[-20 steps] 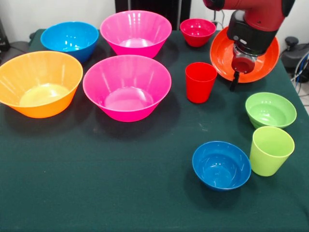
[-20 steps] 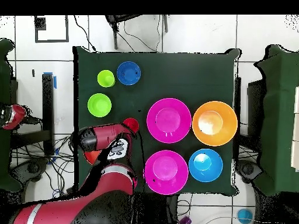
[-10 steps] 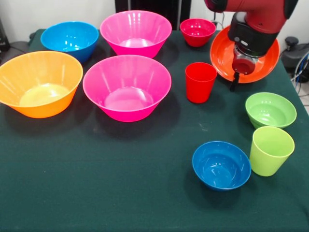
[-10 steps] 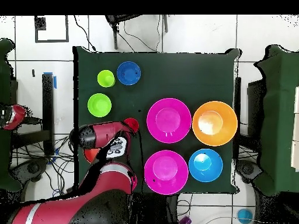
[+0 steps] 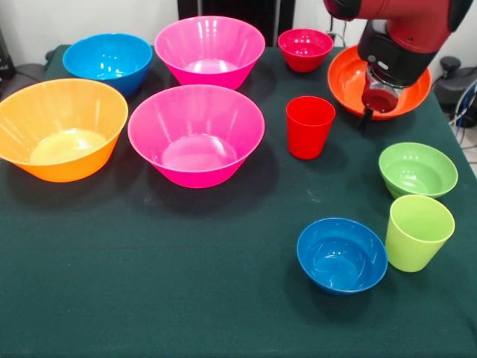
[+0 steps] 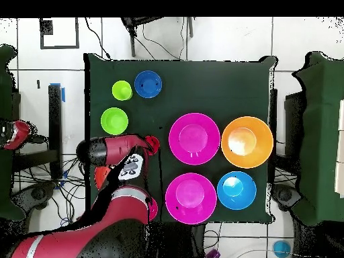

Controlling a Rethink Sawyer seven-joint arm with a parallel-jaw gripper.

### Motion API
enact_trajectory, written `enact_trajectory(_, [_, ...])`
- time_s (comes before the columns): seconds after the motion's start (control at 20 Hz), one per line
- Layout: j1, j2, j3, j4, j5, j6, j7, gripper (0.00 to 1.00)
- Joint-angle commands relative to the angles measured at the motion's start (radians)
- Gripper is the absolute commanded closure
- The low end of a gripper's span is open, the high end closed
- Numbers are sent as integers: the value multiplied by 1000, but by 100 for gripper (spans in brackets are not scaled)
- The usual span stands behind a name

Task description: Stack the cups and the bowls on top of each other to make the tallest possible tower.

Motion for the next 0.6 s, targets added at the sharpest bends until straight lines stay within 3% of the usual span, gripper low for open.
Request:
enact_trajectory(0.05, [-7,109,73,-47,27,112,230,100])
enact_trajectory(0.6, [7,121,57,-67,42,162,256,100])
